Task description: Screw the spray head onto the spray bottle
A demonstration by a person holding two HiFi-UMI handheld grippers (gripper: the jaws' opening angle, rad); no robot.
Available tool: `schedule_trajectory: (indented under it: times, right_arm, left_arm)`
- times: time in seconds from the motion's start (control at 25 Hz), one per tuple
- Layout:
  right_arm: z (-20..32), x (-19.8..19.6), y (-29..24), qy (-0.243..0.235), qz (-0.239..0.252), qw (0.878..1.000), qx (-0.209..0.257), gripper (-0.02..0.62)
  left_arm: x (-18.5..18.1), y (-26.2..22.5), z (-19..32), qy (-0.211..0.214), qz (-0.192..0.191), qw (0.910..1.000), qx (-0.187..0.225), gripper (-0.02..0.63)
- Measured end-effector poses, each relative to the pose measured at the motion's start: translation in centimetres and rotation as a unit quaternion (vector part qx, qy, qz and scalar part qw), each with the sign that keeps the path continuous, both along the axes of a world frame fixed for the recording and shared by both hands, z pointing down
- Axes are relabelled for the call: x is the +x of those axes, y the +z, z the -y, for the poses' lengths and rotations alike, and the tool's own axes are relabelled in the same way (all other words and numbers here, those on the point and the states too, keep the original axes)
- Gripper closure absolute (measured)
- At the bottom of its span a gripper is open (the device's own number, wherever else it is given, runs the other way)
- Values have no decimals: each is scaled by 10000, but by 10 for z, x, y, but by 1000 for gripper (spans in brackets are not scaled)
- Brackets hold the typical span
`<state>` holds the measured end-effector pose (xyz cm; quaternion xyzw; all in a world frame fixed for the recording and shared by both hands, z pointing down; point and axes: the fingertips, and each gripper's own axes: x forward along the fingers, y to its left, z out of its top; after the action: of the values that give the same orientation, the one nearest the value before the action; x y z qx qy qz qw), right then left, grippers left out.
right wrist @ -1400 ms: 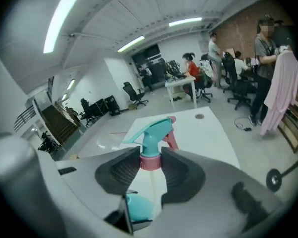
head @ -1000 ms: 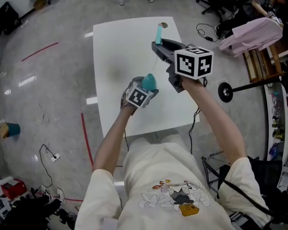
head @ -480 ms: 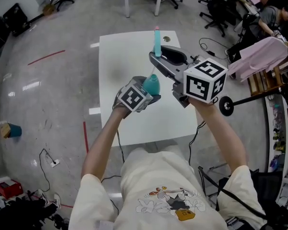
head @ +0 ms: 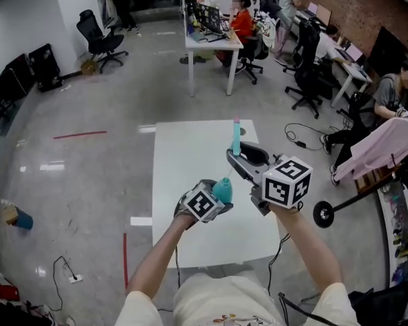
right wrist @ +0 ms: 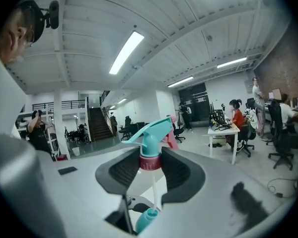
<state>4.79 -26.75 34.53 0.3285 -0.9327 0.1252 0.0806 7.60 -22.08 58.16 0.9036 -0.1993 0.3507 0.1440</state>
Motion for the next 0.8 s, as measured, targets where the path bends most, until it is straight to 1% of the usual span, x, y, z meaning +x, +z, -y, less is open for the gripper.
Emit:
schedule_trajectory:
  times: [0.08, 0.2, 0.32, 0.4, 0.48, 0.6, 0.68, 0.8]
  right_arm:
    - [-5, -6, 3, -91, -162, 9998, 43, 460]
    - [-8, -17, 5, -503, -285, 9982, 148, 460]
    - [-16, -17, 2, -1042, -121, 9939, 344, 460]
    - [-21, -14, -6, -1337, 7, 9898, 495, 460]
    - [-25, -13, -11, -1585, 84, 9859, 535, 460]
    - [-30, -14, -14, -1808, 185, 9817, 567, 460]
    - [-37, -15, -22, -1975, 353, 9774, 661, 460]
    - [-49, -17, -43, -2399, 542, 9654, 865, 460]
  left_arm:
    - [-1, -14, -4, 15, -40, 10000, -2, 221]
    - [0, -41, 1, 46, -126, 9999, 51, 221]
    - [3, -67, 3, 83, -280, 9996, -21, 221]
    - [4, -87, 3, 63, -519, 9986, -121, 221]
    - [4, -108, 5, 37, -712, 9974, -118, 221]
    - [0, -133, 9, 16, -666, 9975, 214, 221]
    - [-4, -149, 4, 69, -625, 9971, 420, 221]
    - [-4, -170, -8, 391, -546, 9961, 567, 221]
